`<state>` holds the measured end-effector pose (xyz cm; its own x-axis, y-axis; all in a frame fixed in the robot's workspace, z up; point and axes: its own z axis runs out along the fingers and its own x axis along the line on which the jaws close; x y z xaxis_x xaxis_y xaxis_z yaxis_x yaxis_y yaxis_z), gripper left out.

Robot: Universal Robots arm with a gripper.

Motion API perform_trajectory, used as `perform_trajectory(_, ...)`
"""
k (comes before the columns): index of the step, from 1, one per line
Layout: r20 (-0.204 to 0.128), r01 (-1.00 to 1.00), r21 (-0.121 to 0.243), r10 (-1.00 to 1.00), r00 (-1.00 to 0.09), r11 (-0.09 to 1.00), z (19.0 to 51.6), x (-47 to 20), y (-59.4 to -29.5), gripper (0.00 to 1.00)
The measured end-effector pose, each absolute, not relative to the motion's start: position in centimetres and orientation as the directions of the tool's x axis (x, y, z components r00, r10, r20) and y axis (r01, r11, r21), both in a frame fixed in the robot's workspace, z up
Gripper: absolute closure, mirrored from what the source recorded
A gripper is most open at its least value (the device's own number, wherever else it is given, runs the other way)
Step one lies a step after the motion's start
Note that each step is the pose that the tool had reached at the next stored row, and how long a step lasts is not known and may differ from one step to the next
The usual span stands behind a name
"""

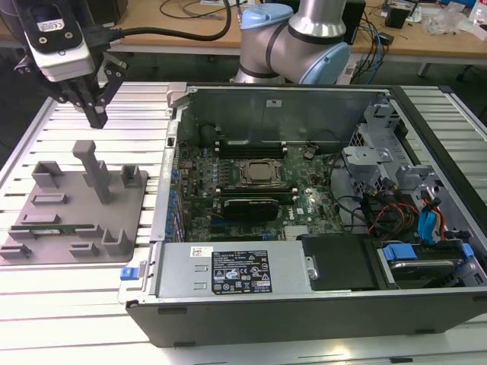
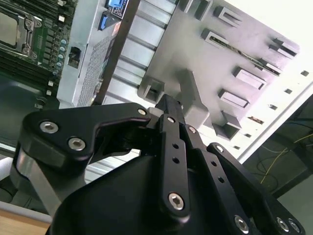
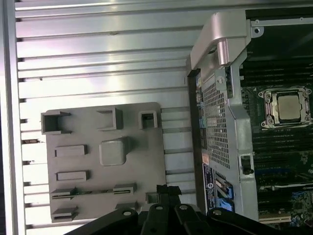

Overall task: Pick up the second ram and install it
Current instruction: 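Reach for the second ram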

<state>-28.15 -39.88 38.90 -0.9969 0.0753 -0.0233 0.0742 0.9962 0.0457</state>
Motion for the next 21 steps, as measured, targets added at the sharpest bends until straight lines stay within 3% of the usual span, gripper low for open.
perform_trajectory(21, -0.023, 0.074, 0.046, 0.075, -0.997, 0.996, 37.3, -30.7, -40.5, 0.92)
